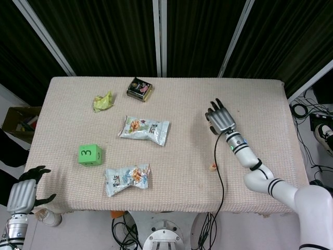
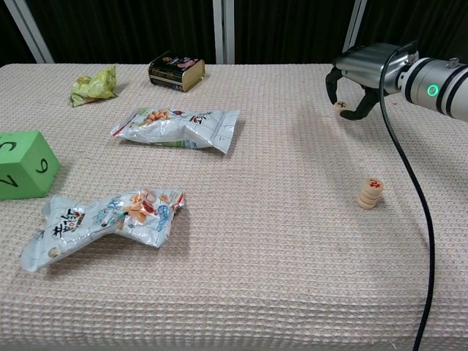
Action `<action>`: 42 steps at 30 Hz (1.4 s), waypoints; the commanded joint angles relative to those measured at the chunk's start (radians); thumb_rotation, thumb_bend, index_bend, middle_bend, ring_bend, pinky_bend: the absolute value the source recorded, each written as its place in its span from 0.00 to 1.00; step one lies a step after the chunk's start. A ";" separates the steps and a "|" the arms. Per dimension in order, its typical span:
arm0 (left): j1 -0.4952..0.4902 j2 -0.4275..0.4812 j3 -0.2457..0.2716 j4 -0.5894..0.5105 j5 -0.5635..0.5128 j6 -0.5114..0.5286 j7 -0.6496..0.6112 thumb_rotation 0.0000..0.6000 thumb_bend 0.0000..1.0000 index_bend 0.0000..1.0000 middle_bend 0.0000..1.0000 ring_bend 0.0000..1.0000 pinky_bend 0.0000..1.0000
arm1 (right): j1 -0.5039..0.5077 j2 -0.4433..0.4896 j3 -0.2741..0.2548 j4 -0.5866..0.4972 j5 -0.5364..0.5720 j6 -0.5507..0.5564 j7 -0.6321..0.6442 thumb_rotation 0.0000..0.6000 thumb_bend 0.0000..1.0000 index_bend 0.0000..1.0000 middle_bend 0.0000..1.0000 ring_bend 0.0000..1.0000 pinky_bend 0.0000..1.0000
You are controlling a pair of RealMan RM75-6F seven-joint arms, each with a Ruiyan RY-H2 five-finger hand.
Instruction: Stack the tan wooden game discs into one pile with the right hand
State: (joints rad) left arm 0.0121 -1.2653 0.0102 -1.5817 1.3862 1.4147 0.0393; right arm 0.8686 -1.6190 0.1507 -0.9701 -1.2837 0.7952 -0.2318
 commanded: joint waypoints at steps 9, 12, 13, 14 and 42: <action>-0.007 0.007 -0.004 -0.020 0.014 0.007 0.018 1.00 0.13 0.28 0.16 0.13 0.18 | -0.155 0.354 -0.155 -0.572 -0.215 0.215 -0.121 1.00 0.35 0.52 0.33 0.05 0.00; -0.008 0.007 -0.004 -0.024 0.018 0.010 0.023 1.00 0.13 0.28 0.16 0.13 0.18 | -0.183 0.366 -0.184 -0.602 -0.248 0.238 -0.129 1.00 0.35 0.52 0.33 0.05 0.00; -0.009 0.007 -0.004 -0.026 0.018 0.010 0.024 1.00 0.13 0.28 0.16 0.13 0.18 | -0.191 0.366 -0.194 -0.606 -0.259 0.244 -0.130 1.00 0.35 0.52 0.33 0.05 0.00; -0.009 0.007 -0.004 -0.026 0.018 0.010 0.026 1.00 0.13 0.28 0.16 0.13 0.18 | -0.196 0.365 -0.201 -0.606 -0.267 0.246 -0.132 1.00 0.35 0.52 0.33 0.05 0.00; -0.008 0.000 0.001 -0.016 0.015 0.007 0.015 1.00 0.13 0.28 0.16 0.13 0.18 | -0.236 0.304 -0.217 -0.546 -0.346 0.236 -0.145 1.00 0.35 0.47 0.31 0.05 0.00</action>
State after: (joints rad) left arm 0.0043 -1.2653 0.0107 -1.5979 1.4017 1.4213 0.0547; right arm 0.6324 -1.3151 -0.0668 -1.5158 -1.6291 1.0314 -0.3762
